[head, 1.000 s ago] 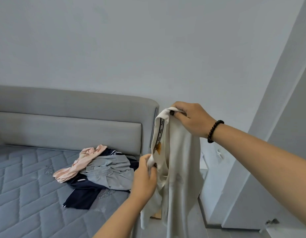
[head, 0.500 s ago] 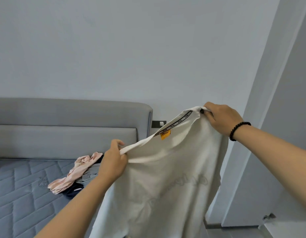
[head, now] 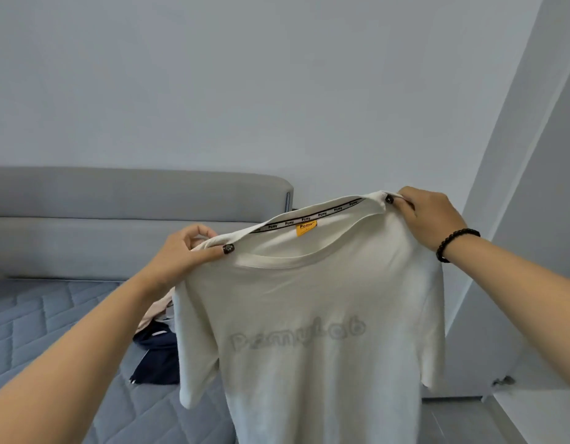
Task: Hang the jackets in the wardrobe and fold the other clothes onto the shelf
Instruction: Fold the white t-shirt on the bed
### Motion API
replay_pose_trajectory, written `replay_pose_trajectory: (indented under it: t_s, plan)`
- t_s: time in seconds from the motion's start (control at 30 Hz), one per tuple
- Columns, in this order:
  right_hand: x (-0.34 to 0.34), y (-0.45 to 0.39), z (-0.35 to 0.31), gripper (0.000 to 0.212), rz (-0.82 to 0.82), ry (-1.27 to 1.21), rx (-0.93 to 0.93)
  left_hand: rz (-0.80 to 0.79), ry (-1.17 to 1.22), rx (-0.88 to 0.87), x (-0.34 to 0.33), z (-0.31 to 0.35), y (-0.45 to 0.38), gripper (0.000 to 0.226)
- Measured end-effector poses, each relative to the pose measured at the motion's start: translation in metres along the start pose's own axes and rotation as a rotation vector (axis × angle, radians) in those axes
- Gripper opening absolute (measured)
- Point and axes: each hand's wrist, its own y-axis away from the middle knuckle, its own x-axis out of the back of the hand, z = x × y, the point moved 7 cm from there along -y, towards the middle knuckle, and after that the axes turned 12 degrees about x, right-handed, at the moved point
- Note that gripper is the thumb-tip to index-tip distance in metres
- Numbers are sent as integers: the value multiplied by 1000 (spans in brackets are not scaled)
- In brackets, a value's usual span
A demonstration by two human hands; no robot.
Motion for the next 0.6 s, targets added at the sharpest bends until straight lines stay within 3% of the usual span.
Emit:
replay_pose_trajectory:
  t_s: [0.1,0.2,0.27,0.47,0.6]
  plan:
    - [-8,9,6,36,23,-70,-120,-124,-231,-2,14,5,3,49]
    - [-16,16,-2,30,56,-138,-152,-177,-366,-57,33,7,6,47]
    - [-18,19,-20,30,71,-117,-84,-96,-426,-118,49,9,12,35]
    - [-11,22,-76,27,97,-187,112,201,-417,-208,94,12,62,29]
    - [-3,30,-112,15,1,-302,231,474,-320,-224,124,15,109,11]
